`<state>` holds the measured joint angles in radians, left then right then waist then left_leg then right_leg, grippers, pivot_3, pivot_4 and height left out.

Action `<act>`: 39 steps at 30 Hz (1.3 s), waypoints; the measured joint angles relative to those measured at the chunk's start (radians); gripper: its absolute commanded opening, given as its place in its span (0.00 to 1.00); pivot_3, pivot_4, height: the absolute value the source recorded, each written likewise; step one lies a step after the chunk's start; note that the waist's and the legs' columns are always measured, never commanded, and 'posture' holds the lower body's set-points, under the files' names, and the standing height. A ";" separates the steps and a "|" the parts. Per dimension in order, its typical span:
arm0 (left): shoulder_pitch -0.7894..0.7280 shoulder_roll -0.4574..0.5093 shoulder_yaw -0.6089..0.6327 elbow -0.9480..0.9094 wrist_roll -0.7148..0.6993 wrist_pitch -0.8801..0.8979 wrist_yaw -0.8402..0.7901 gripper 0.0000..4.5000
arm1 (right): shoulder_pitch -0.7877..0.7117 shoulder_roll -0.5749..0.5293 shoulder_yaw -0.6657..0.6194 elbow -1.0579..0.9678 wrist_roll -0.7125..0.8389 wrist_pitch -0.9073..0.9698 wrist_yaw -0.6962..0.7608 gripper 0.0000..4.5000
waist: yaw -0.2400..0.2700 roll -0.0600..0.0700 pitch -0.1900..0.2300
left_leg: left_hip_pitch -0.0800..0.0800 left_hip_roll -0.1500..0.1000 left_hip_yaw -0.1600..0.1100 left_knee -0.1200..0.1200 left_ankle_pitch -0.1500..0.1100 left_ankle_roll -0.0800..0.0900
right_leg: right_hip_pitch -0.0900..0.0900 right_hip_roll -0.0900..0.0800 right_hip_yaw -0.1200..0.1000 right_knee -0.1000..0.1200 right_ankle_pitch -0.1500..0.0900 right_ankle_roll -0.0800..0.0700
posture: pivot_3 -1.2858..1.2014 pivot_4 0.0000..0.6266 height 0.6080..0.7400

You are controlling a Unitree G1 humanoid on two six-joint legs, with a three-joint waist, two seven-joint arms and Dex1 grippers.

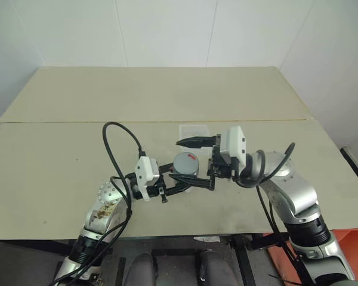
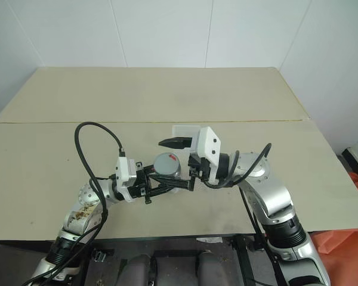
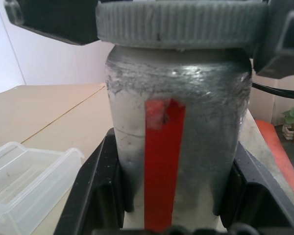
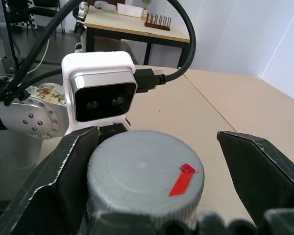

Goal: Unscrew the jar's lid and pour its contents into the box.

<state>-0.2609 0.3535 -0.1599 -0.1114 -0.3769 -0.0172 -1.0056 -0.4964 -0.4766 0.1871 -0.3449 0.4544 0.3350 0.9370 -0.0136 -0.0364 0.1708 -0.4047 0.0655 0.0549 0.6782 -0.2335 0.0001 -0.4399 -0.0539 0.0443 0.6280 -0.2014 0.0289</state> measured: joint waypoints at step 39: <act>0.006 0.018 0.008 0.046 0.000 -0.034 -0.035 0.44 | 0.169 -0.165 -0.180 -0.123 0.140 0.034 0.091 0.99 | -0.001 0.000 0.000 | 0.001 0.000 0.000 0.000 0.000 0.000 | 0.001 0.000 0.000 0.000 -0.002 0.004 | 0.52 0.24 1.00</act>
<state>-0.2547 0.3713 -0.1523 -0.0655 -0.3766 -0.0509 -1.0405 -0.3275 -0.6418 0.0073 -0.4682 0.5939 0.3691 1.0283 -0.0143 -0.0365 0.1708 -0.4040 0.0654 0.0545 0.6784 -0.2335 0.0001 -0.4393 -0.0537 0.0446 0.6283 -0.2035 0.0326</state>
